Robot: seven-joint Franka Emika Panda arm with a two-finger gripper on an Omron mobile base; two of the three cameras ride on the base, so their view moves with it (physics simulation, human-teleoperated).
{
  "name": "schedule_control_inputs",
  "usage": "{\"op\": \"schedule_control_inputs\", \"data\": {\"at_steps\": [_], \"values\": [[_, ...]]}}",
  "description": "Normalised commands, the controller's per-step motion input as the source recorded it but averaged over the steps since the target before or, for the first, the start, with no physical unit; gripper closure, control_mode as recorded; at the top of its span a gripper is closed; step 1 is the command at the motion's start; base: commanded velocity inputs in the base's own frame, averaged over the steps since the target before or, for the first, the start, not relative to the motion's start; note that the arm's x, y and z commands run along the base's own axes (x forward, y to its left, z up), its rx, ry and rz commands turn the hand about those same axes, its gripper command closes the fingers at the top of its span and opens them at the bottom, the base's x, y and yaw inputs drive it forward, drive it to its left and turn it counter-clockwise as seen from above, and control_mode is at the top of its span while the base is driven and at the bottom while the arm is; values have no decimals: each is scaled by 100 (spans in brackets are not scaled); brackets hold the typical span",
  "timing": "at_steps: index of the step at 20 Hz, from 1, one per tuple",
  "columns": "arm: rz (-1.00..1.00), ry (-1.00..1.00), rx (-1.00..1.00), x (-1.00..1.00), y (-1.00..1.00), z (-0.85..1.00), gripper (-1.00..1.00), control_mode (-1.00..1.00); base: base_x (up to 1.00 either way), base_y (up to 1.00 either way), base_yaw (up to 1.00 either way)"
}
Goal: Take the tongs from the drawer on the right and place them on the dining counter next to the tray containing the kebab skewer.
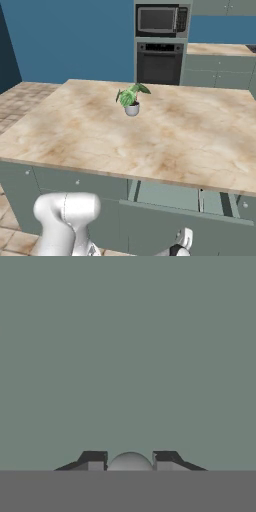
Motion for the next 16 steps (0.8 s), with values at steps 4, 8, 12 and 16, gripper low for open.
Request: {"op": "schedule_control_inputs", "data": {"at_steps": [4,8,12,16], "values": [[0,-1,1,-61,-3,0,100,-100,0,0,0],[0,-1,2,-62,-3,0,100,-100,0,0,0],[0,-2,2,-60,-4,0,100,-100,0,0,0],[0,-2,2,-58,-5,0,100,-100,0,0,0]]}}
